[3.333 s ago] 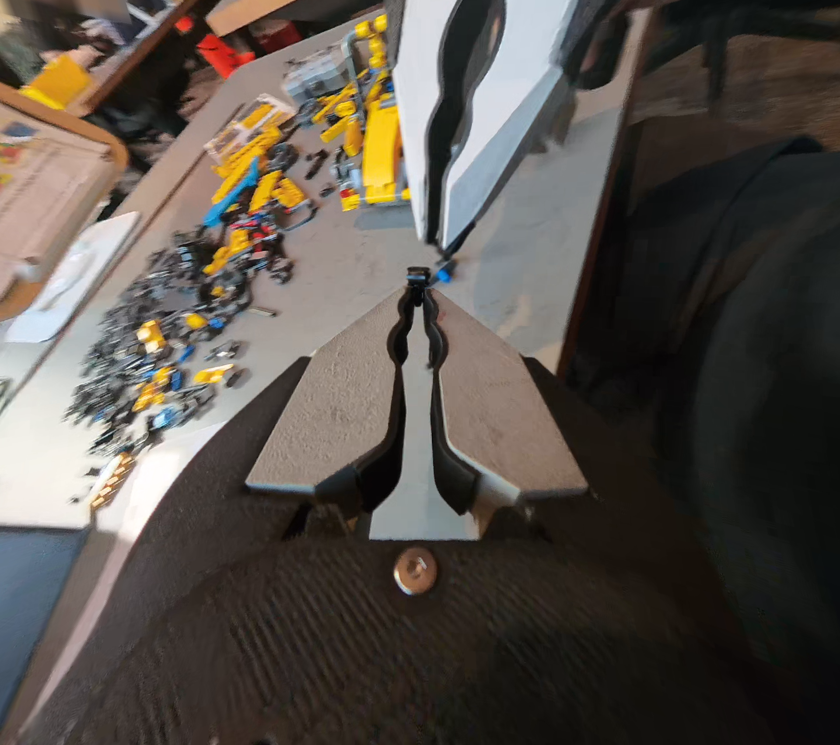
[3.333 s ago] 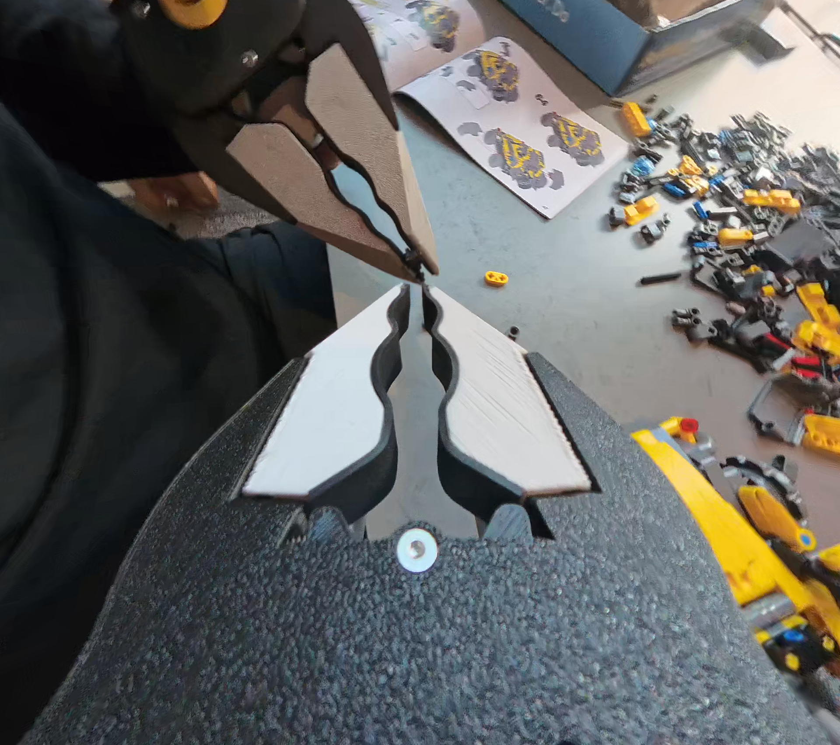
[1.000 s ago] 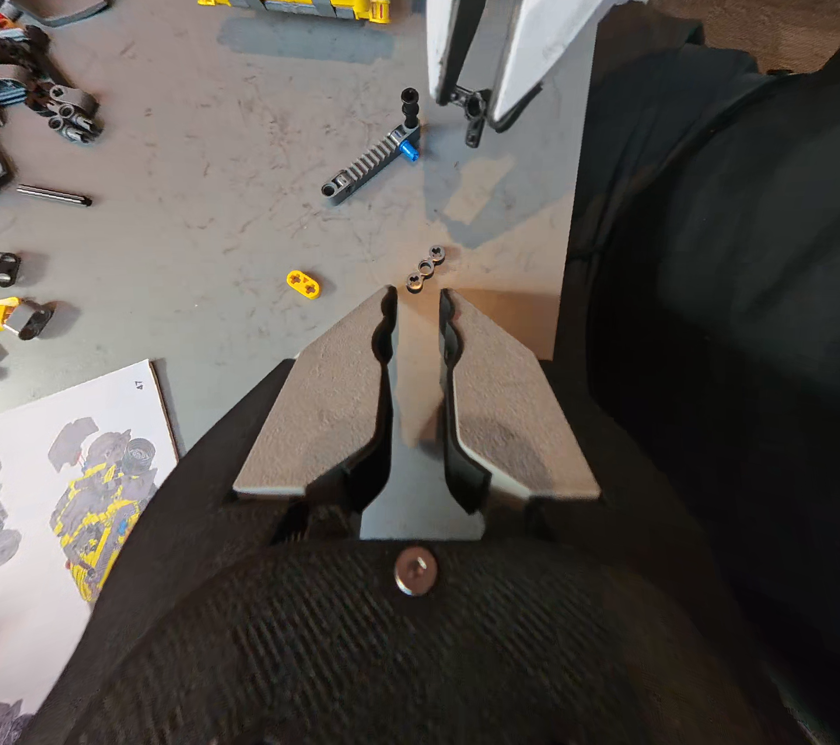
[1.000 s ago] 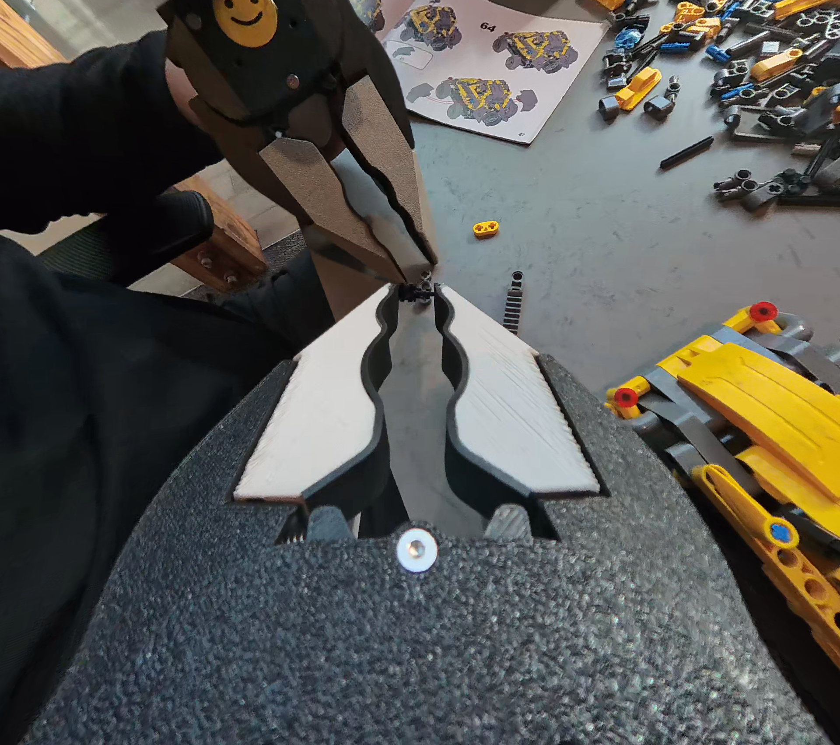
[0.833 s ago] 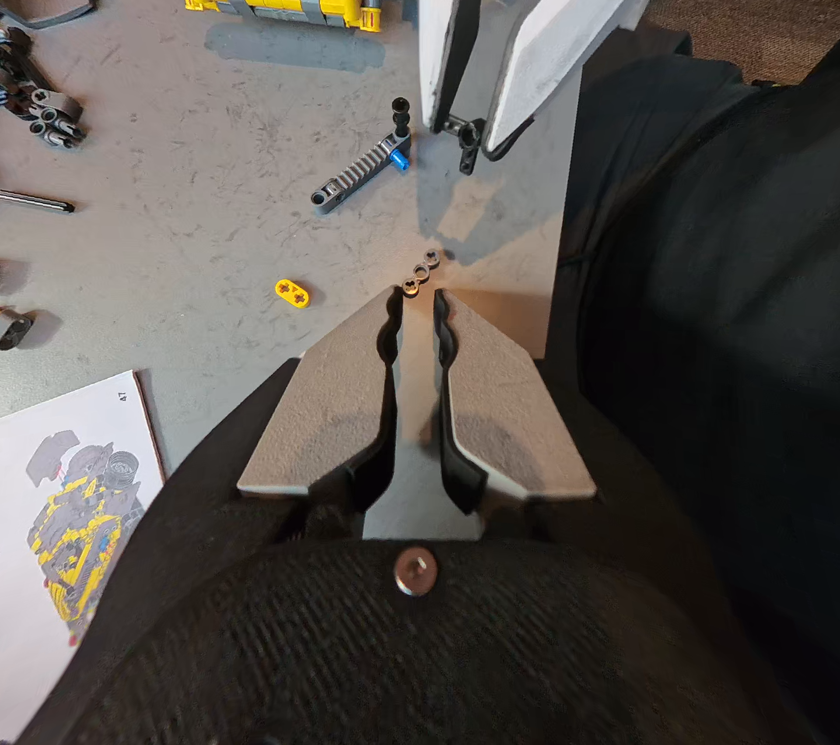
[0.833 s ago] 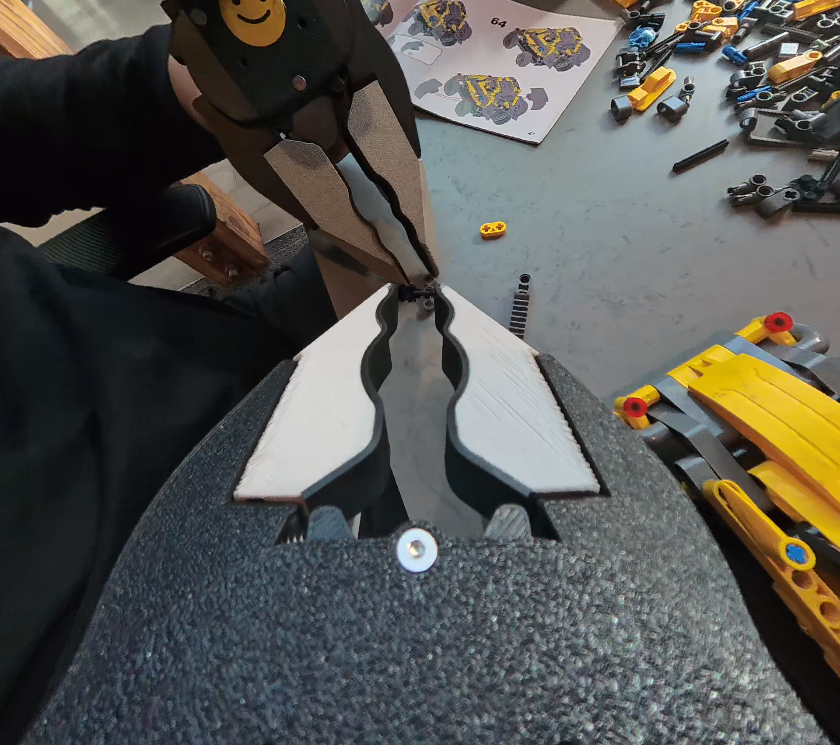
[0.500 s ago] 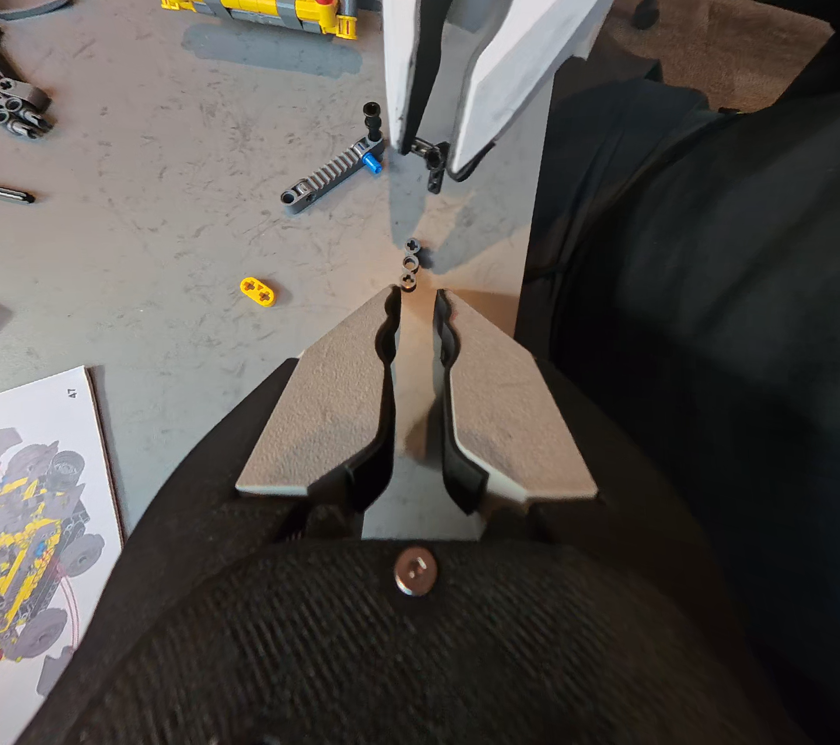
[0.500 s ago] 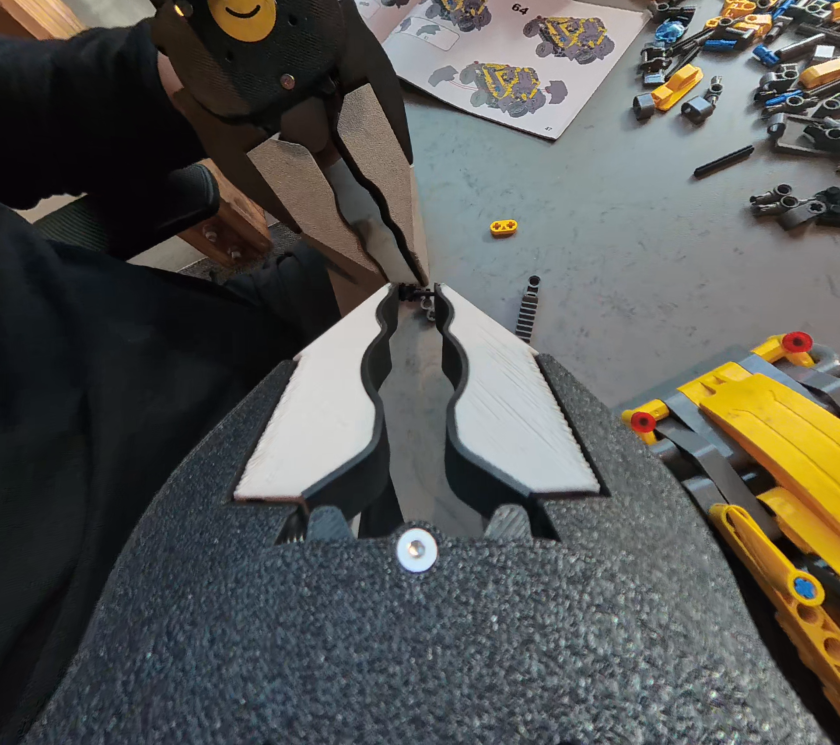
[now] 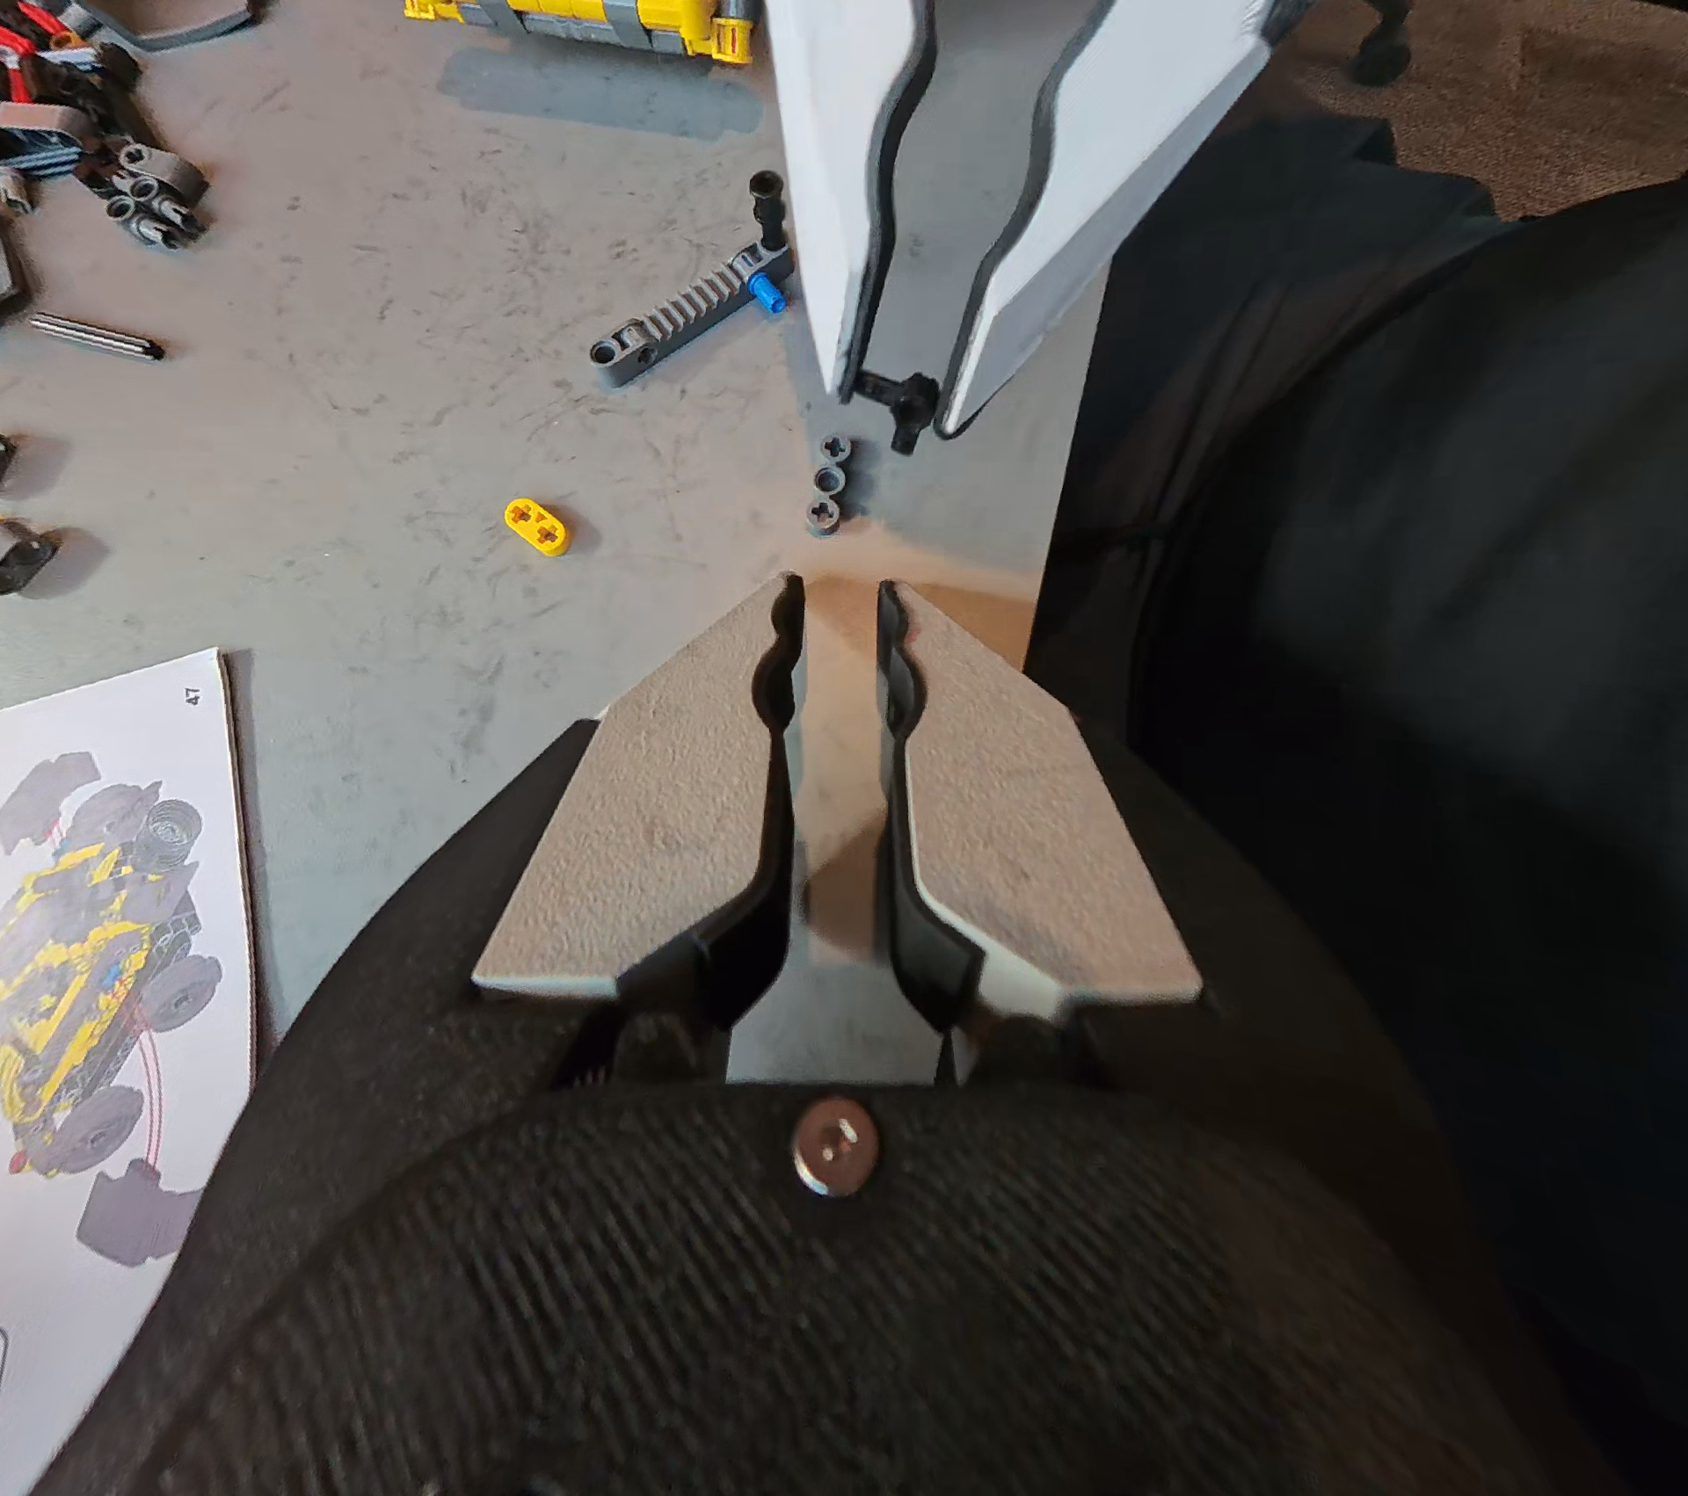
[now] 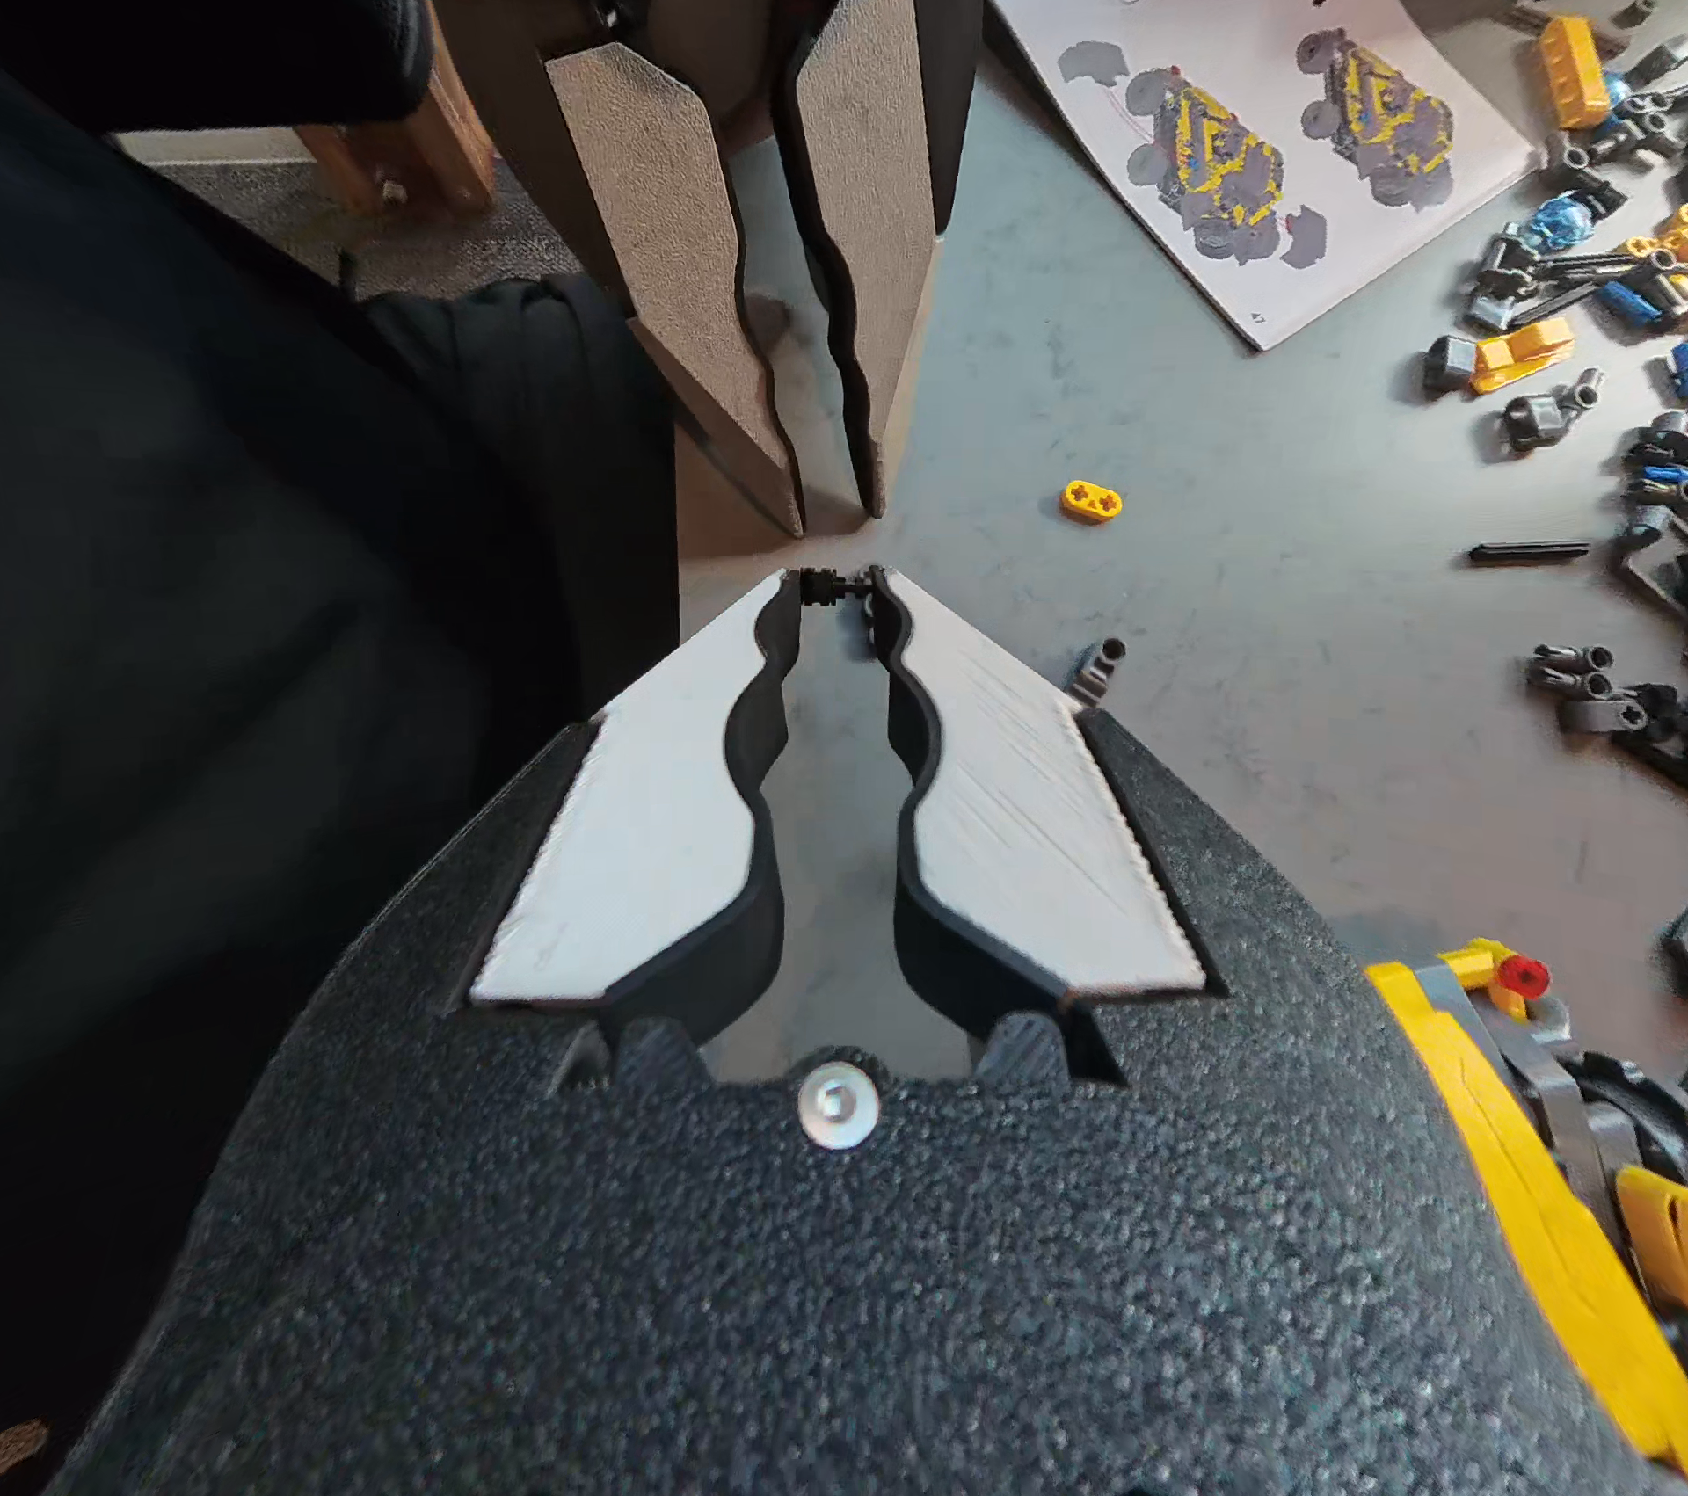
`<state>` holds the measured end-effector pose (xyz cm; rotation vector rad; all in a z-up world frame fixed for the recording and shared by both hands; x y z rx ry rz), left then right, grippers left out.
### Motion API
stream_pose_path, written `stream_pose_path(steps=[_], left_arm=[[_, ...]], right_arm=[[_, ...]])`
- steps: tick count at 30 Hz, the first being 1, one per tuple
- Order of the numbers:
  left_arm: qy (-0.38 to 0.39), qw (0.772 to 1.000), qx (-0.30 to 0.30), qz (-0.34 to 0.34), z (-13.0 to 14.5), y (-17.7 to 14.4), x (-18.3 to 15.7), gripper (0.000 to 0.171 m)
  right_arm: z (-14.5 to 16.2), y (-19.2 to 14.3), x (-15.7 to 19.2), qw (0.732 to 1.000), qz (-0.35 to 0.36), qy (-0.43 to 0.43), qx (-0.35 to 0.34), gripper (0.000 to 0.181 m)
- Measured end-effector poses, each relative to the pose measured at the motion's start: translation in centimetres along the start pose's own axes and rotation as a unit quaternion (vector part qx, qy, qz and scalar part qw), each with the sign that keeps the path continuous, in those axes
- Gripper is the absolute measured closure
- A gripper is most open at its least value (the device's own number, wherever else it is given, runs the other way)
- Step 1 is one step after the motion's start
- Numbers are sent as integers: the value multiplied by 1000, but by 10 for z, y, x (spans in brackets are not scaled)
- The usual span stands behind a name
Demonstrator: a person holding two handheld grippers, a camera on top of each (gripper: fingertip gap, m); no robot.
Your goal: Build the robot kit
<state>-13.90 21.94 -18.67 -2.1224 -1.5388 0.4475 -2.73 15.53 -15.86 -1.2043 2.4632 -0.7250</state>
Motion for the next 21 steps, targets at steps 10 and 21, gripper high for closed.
stream_pose_path(steps=[10,21], left_arm=[[15,1000,-2,-19,3,-5,2,155],[-2,1000,-2,-19,3,-5,5,157]], right_arm=[[-9,20,-14,997,-31,-18,73,166],[-8,21,-20,994,-43,-18,101,166]])
Point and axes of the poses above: each gripper's, where its closed fingertips meet, y out along the fingers, z out of its underside, x = y × z across the jaws, the point moved 8 cm from there along -y, back along the fingers, and after that the axes turned 10 degrees about -x, right-handed, at the moved point
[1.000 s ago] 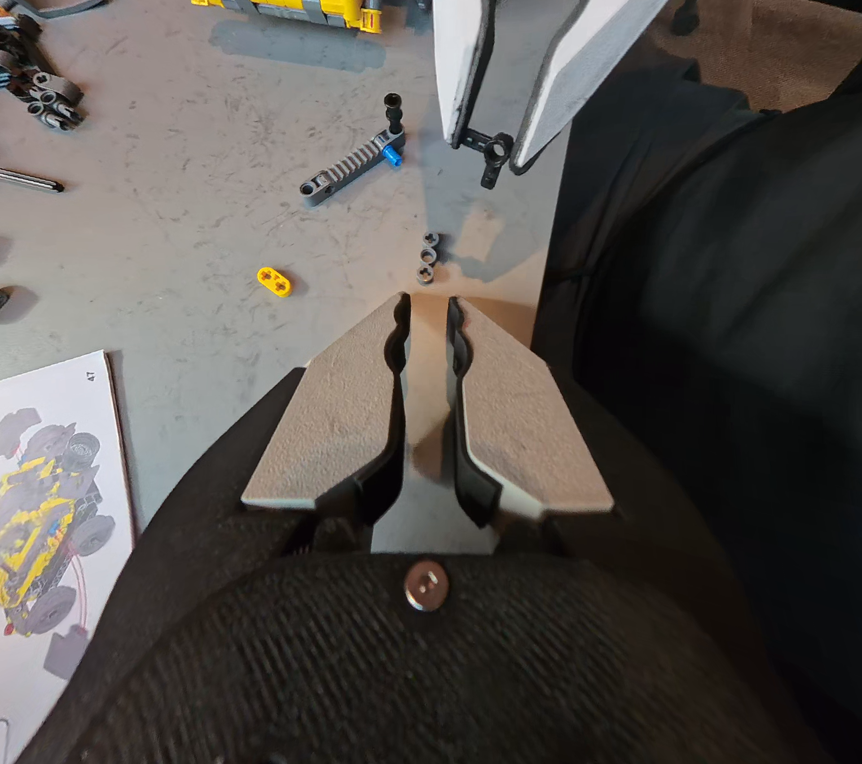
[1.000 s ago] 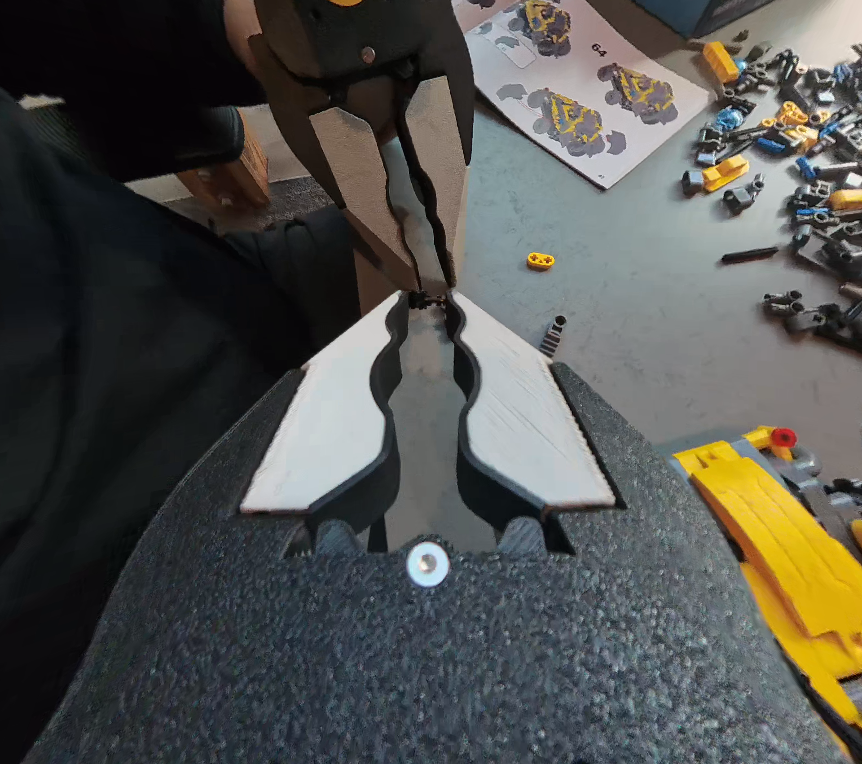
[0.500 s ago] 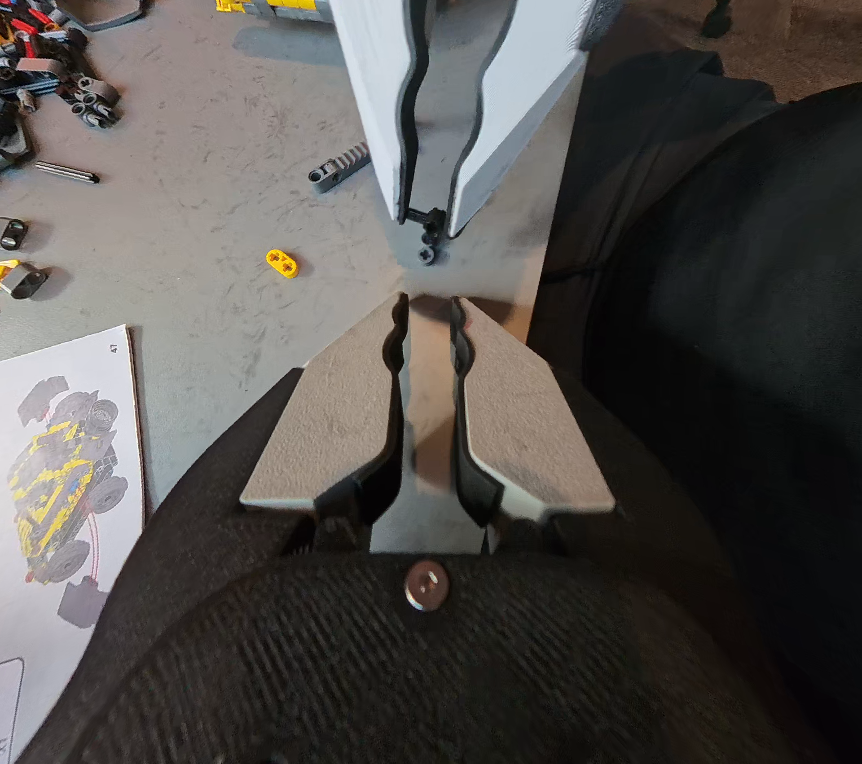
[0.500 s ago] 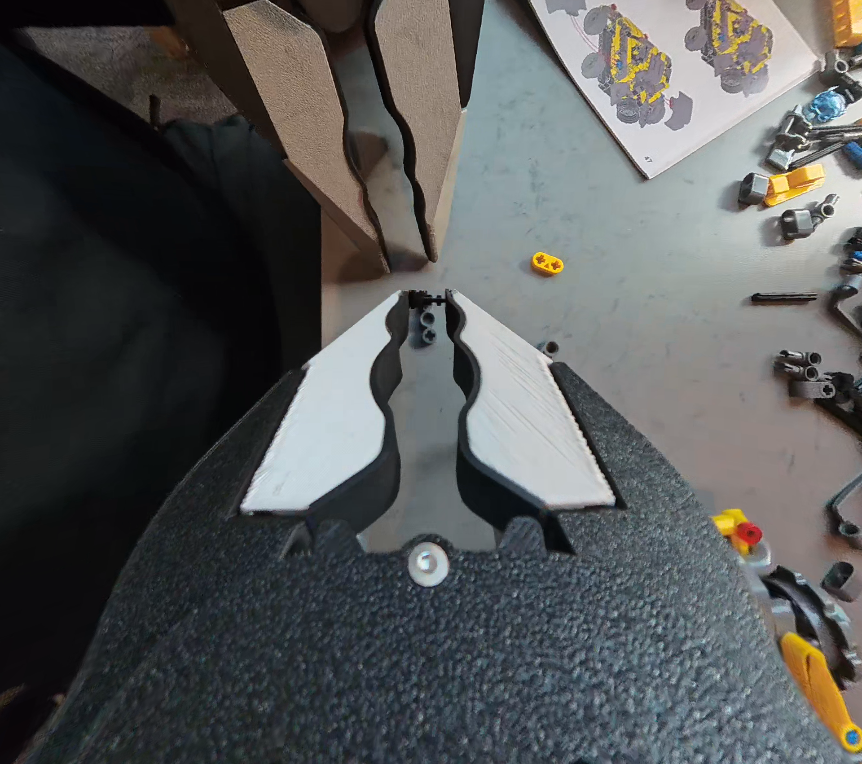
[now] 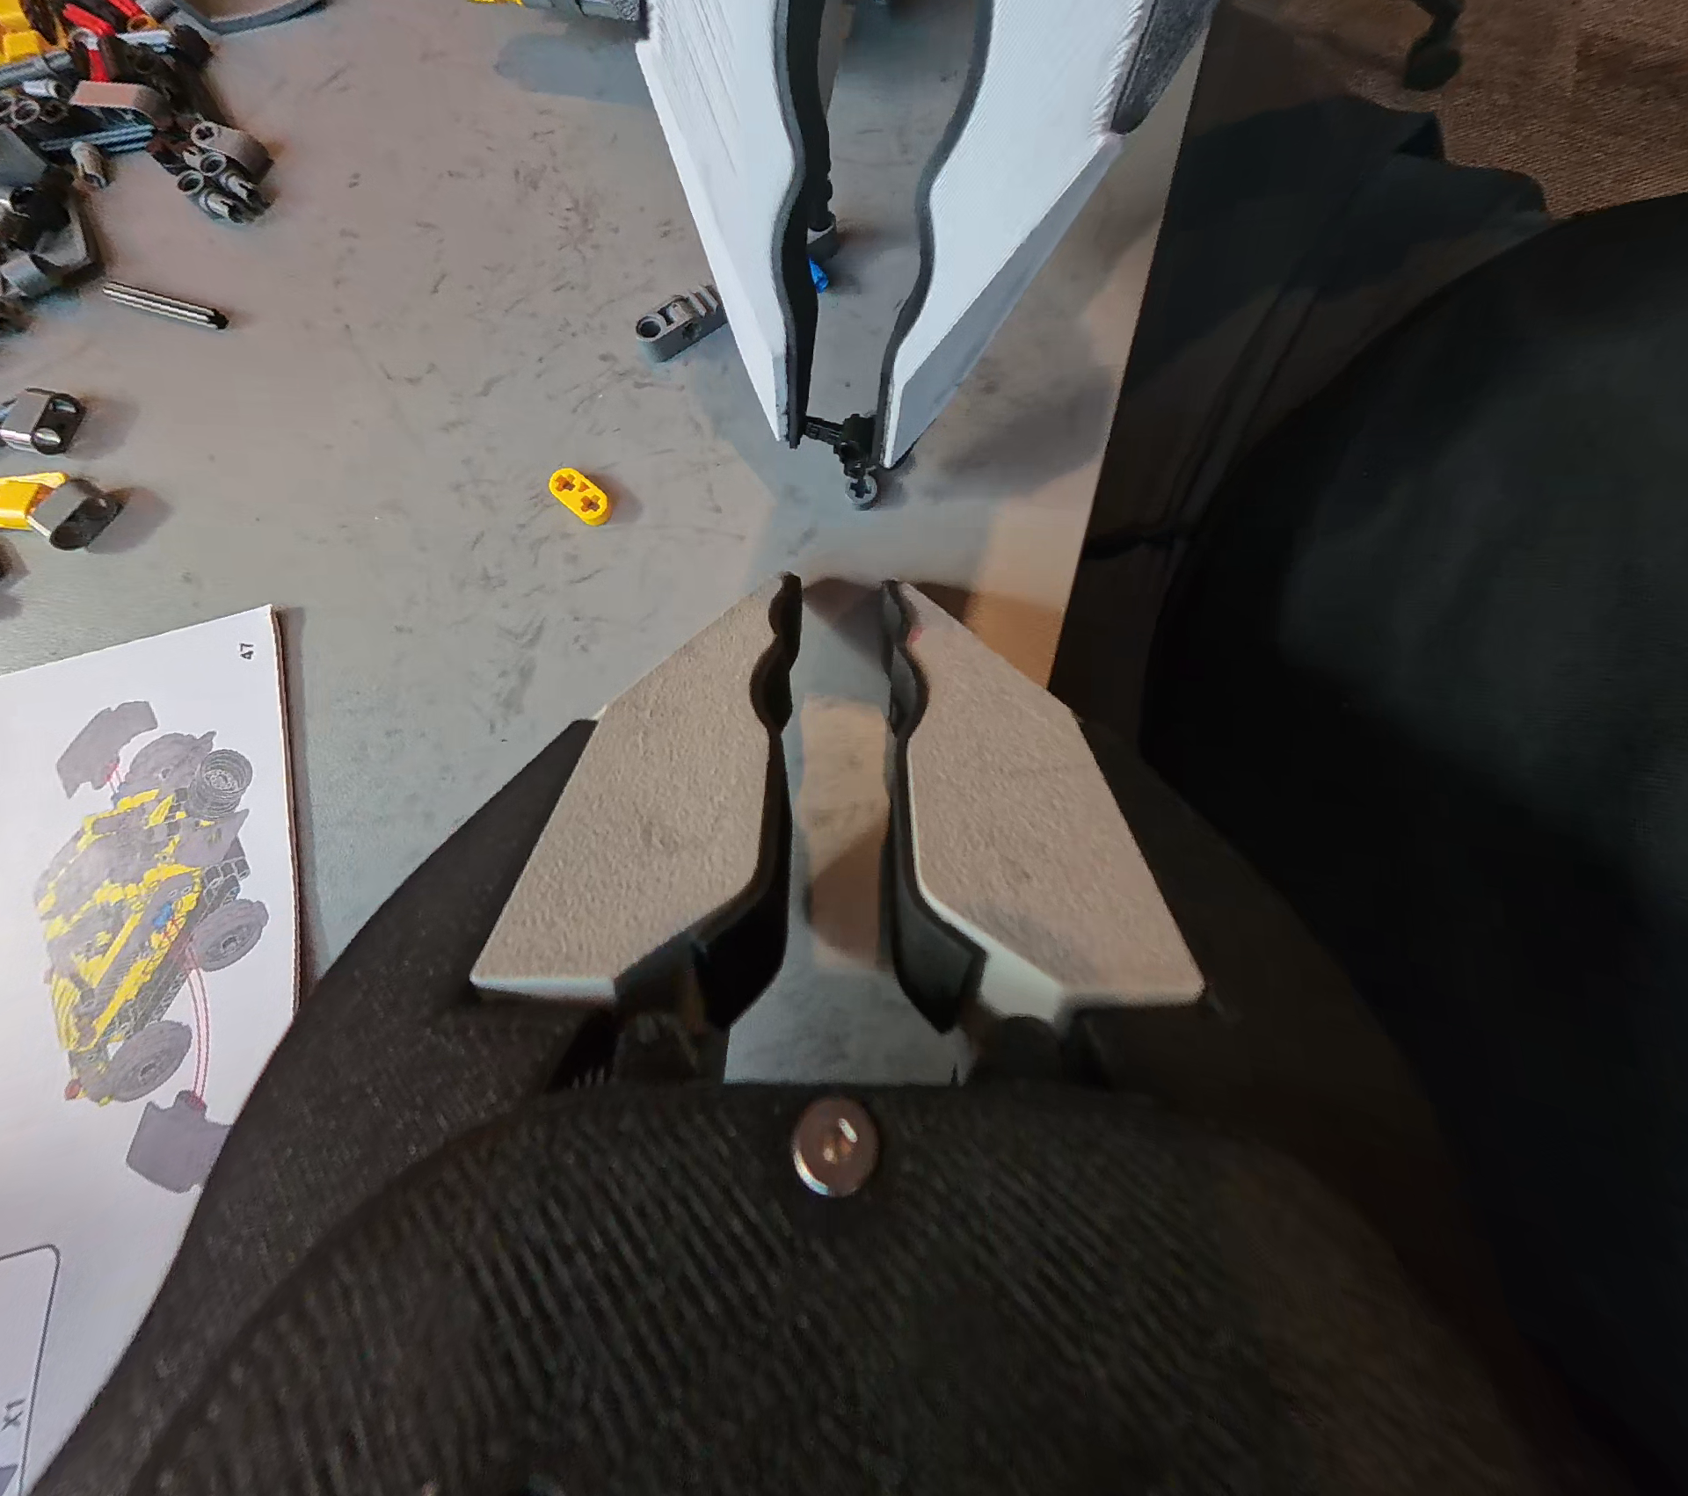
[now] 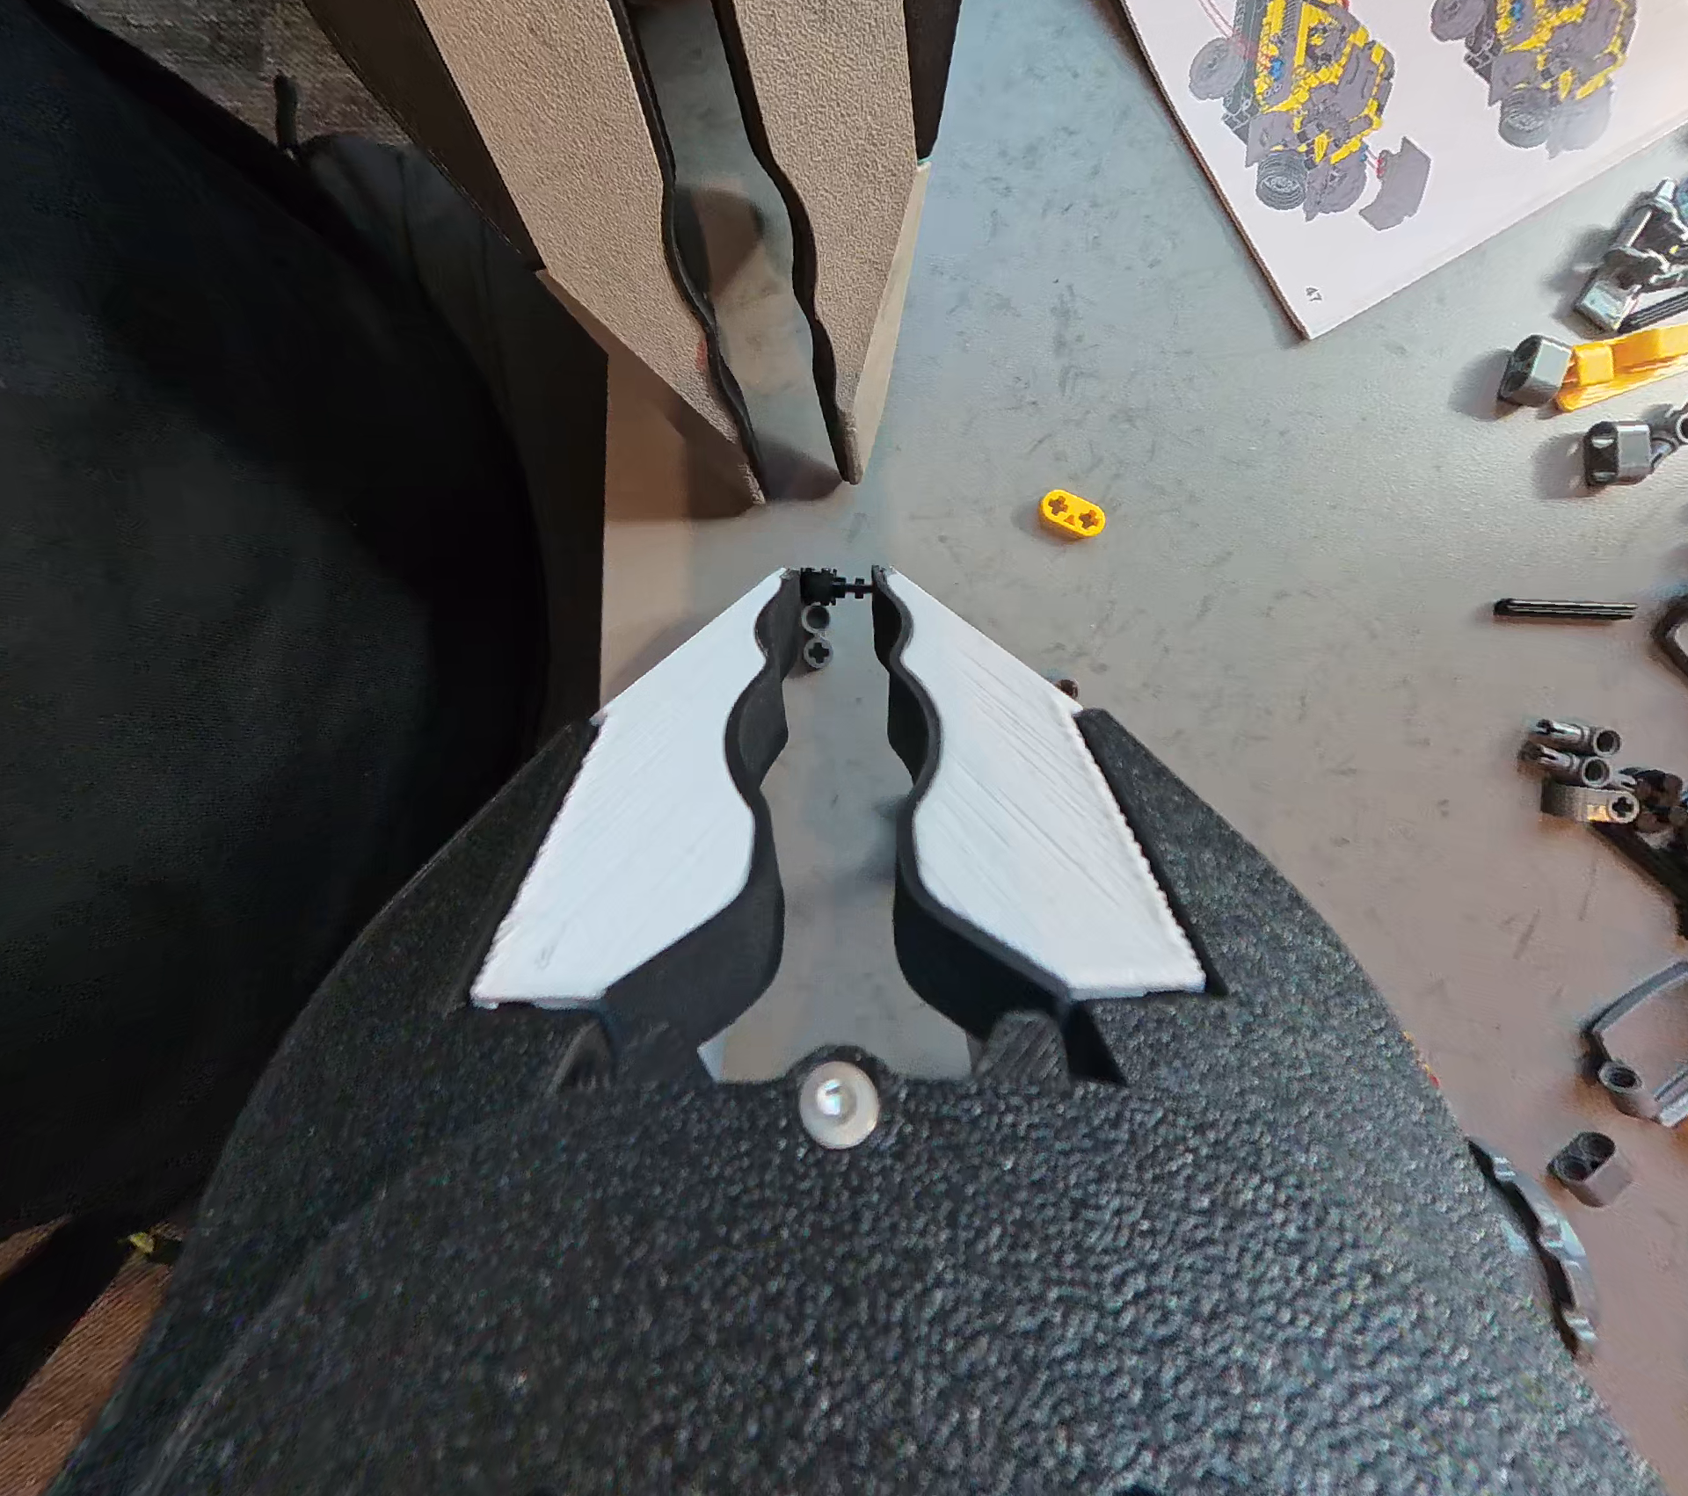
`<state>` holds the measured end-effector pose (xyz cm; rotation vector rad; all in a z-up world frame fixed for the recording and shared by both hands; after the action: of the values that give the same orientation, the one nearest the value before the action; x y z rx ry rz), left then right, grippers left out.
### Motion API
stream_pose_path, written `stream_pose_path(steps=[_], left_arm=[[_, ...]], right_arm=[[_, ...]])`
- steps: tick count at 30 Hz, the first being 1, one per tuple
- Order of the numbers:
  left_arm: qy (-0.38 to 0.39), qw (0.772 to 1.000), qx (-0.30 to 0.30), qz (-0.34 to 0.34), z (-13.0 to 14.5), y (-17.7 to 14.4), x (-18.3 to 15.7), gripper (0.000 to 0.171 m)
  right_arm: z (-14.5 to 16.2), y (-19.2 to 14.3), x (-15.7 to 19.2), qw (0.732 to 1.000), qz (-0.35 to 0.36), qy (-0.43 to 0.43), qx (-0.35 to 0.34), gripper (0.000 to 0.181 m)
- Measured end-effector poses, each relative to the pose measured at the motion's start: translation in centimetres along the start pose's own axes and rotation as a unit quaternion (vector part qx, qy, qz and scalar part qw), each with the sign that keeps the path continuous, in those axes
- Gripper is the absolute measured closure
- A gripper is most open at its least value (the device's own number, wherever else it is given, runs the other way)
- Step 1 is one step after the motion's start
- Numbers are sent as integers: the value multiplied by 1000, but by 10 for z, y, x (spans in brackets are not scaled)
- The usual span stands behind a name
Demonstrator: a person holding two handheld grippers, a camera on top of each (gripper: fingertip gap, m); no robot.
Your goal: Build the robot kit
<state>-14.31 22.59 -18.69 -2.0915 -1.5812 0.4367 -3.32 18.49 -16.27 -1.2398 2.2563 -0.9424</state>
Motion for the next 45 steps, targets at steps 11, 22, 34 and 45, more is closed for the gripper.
stream_pose_path(steps=[11,22,34,45], left_arm=[[1,1000,0,2,0,0,0,158],[2,1000,0,3,0,0,-1,159],[1,1000,0,6,0,0,-1,161],[1,1000,0,8,0,0,-1,161]], right_arm=[[0,3,1,1000,-7,-4,12,166],[-3,5,1,1000,-4,-11,27,166],[-5,8,2,998,-2,-25,54,166],[-10,11,7,995,14,-51,86,166]])
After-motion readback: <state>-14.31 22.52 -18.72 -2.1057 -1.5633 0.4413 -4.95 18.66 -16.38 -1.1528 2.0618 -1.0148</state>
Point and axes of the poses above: each gripper's, where its closed fingertips meet, y out along the fingers, z out of its underside, x = y × z across the jaws, the point moved 8 cm from there along -y, back along the fingers, and after that the axes turned 10 degrees about -x, right-handed, at the moved point
